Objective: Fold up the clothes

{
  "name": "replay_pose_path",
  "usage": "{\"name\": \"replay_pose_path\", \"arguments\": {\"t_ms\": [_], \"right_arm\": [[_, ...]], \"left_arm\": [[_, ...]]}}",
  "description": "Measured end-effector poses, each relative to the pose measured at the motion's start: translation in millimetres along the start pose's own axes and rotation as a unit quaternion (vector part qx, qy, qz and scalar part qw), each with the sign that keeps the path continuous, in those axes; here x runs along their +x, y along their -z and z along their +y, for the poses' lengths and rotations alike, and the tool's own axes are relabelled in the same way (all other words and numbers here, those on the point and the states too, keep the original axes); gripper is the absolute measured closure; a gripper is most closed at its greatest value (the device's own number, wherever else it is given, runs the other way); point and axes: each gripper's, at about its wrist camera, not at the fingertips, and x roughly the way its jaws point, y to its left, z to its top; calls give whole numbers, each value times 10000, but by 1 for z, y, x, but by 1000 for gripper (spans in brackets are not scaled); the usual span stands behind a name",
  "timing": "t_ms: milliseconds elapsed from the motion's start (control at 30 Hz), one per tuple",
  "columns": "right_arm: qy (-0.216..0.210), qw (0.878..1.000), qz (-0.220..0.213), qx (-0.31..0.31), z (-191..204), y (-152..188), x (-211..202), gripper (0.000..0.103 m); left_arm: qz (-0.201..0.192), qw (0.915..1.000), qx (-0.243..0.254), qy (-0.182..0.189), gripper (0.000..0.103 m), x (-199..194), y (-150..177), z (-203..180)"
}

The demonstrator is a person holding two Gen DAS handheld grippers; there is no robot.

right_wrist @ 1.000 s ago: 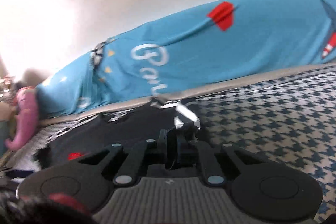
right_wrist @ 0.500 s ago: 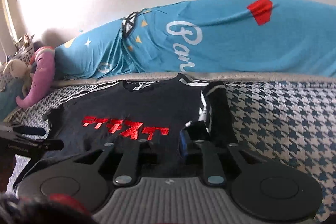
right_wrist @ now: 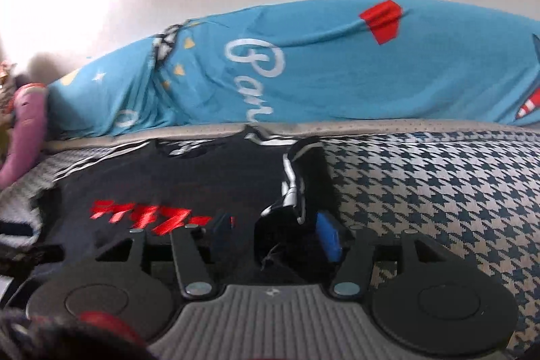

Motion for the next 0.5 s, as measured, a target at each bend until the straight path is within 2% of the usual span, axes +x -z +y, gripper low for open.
{"name": "replay_pose_path", "arguments": {"t_ms": [33, 67, 100, 133, 233, 367, 467, 500], "right_arm": [[99, 9999, 25, 7, 2, 0, 5, 51], [196, 9998, 81, -4, 3, 0, 10, 66], [278, 9995, 111, -30, 5, -1, 14, 86], [390, 9992, 72, -39, 4, -3, 16, 91], [898, 9956, -252, 94, -7, -14, 12, 94], [1747, 9752, -1160, 710, -41, -30, -13, 92], [1922, 9602, -1478, 1387, -67, -36, -33, 76], [1921, 9579, -1511, 1505, -73, -36, -38, 75]], "left_arm": [[4, 10000, 12, -12, 0, 1, 0, 0], [16, 10000, 9, -24, 0, 2, 0, 0], [28, 10000, 7, -36, 0, 2, 0, 0], [41, 10000, 0, -45, 0, 3, 1, 0], [78, 9999, -65, -10, 0, 5, 0, 0], [58, 10000, -46, 21, 0, 4, -1, -1], [70, 10000, -43, 31, 0, 4, -1, -1], [74, 10000, -49, 38, 0, 4, -1, -1]]}}
